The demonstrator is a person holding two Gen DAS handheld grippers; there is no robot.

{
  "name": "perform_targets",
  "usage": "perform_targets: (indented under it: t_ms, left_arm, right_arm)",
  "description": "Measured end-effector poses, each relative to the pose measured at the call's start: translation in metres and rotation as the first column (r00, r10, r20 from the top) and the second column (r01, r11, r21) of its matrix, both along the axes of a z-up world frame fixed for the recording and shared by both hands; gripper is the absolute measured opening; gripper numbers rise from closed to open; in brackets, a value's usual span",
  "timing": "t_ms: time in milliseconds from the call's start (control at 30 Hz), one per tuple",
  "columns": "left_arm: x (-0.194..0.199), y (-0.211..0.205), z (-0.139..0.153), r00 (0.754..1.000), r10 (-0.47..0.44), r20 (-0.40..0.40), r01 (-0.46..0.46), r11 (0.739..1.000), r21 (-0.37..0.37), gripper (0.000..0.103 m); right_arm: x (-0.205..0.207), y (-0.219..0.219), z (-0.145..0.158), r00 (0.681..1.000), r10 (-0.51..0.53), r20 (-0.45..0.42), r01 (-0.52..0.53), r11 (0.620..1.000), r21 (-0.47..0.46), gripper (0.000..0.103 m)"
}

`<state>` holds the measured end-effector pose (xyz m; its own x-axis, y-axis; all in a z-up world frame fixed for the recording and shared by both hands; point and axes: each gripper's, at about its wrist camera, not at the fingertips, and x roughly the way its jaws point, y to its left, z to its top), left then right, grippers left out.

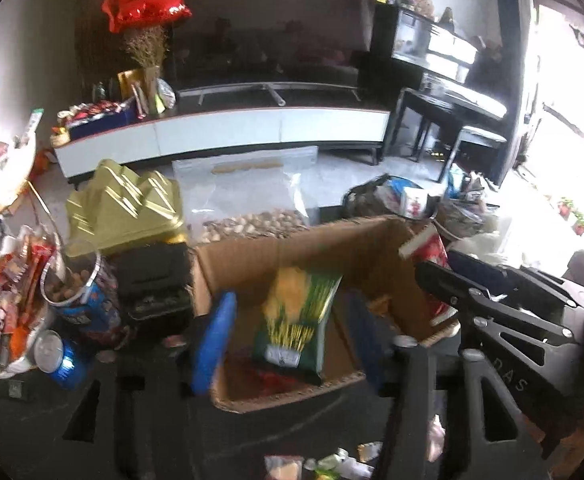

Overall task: Organize snacks
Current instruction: 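Open both grippers to release the snacks into the box, then move both tools back to the remaining small snack packets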

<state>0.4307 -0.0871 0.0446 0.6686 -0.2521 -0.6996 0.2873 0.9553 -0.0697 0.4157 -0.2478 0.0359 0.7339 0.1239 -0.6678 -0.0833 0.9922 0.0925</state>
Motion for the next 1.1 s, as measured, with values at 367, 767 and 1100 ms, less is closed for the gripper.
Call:
perform_targets:
  t_ms: [367, 767, 1100]
  left_arm:
    - [-0.042, 0.010, 0.016, 0.990, 0.074, 0.116, -0.083, 0.994, 0.076, 0.069]
    - [-0.106, 0.019, 0.022, 0.988, 0.064, 0.139, -0.076, 0.994, 0.085, 0.072]
    - [-0.155, 0.022, 0.022, 0.987, 0.030, 0.158, -0.042, 0.997, 0.070, 0.072]
  right_arm:
    - [-0.031, -0.002, 0.005, 0.999, -0.030, 0.028, 0.031, 0.998, -0.047, 0.049]
    - [-0.088, 0.005, 0.012, 1.000, 0.012, 0.026, -0.011, 0.999, -0.044, 0.049]
    - [-0.144, 0.012, 0.019, 0.995, 0.037, 0.087, -0.031, 0.997, -0.068, 0.049]
